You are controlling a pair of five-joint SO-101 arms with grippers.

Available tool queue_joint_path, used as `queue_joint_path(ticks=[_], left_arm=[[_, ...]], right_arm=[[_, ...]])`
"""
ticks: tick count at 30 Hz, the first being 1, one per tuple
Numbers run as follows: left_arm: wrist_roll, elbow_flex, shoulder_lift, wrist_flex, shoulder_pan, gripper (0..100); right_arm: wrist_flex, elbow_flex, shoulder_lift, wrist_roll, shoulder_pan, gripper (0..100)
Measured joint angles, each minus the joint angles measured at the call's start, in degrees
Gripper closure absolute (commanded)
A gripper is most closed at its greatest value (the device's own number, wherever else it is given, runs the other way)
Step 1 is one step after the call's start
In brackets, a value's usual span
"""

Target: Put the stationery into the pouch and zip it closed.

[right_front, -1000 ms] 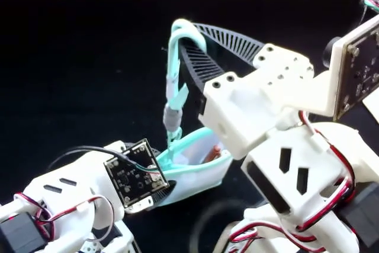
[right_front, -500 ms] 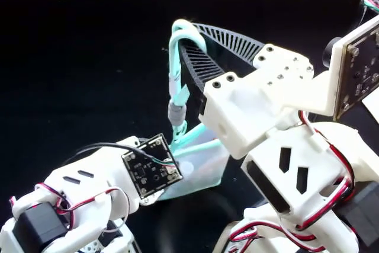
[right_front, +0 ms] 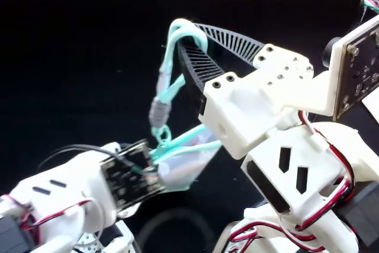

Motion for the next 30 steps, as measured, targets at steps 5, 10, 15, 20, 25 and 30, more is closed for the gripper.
queue_joint_path(ticks=[5,10,15,20,25,30], left_arm=[[0.0,-2.3,0.3,0.0,-1.0,99],[0.0,-2.4,0.4,0.0,-1.3,99],[1.3,-2.4,0.4,0.0,-1.3,99],[2.5,-2.4,0.4,-2.8,-5.3,99],[2.5,-2.4,0.4,-4.3,-9.1,99],[2.5,-2.3,0.6,-5.4,-12.0,99]], right_arm=[[0.2,6.6,-0.2,0.0,3.5,99.1],[0.2,16.6,0.0,0.0,3.7,99.1],[0.2,21.5,0.0,0.0,3.7,99.1],[0.2,29.2,0.1,0.0,3.7,99.1],[0.2,40.2,-3.7,2.1,5.4,99.1],[0.2,56.3,-16.0,7.3,12.0,99.1]])
